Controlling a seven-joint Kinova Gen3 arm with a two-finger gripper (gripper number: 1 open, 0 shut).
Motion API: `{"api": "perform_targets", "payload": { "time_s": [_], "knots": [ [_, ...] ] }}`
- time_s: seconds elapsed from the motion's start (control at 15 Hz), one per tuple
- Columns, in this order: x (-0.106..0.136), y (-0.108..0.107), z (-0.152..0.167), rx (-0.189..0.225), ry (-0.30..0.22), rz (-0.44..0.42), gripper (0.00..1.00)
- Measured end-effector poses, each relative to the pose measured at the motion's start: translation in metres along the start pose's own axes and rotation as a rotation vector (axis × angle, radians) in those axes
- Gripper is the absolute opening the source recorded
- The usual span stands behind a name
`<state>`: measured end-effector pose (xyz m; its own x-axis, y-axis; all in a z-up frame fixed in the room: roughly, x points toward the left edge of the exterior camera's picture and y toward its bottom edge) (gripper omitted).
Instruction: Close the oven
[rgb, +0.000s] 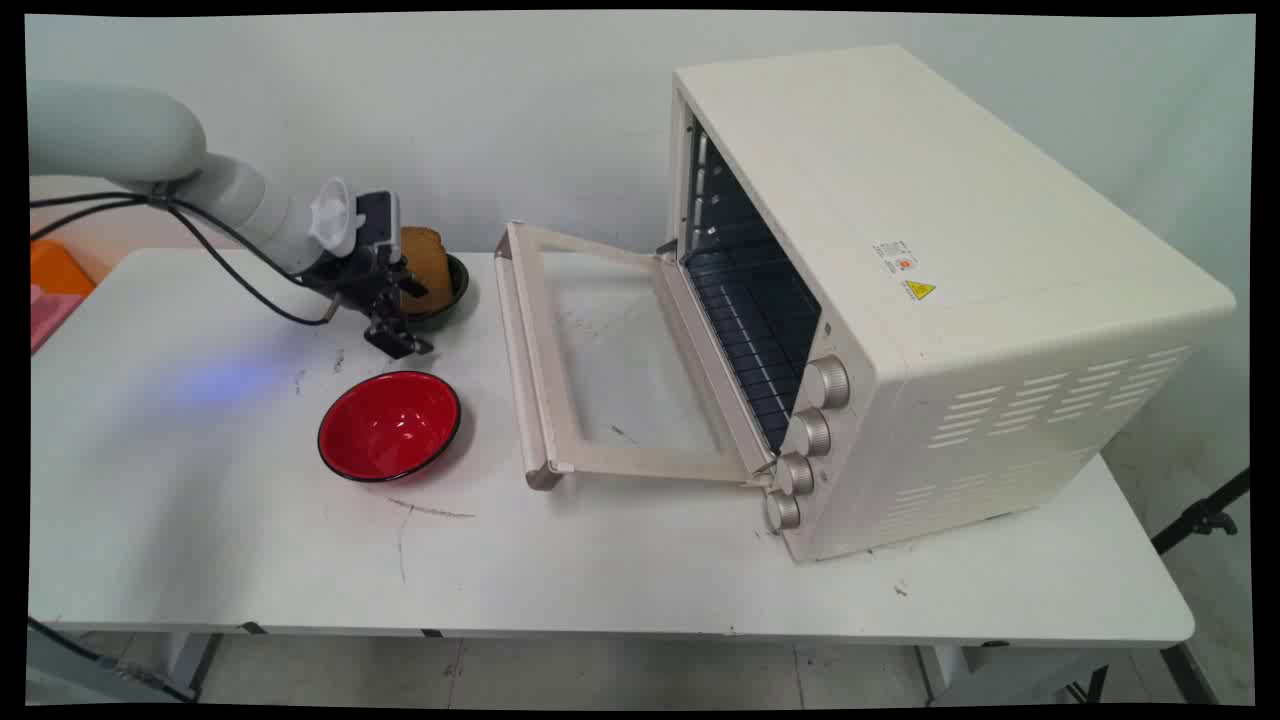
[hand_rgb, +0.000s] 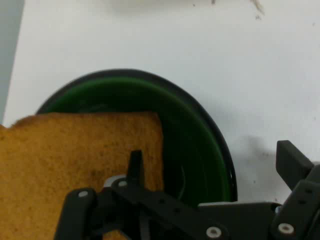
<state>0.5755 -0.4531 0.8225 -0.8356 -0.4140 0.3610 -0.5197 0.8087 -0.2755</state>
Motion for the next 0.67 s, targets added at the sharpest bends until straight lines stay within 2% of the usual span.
{"api": "perform_targets", "payload": {
  "time_s": [0.33, 0.67],
  "knots": [
    [0.011, -0.005, -0.020, -0.002, 0.035, -0.062, 1.00],
    [0.021, -0.001, -0.041, -0.031, 0.075, -0.129, 1.00]
  ]
}}
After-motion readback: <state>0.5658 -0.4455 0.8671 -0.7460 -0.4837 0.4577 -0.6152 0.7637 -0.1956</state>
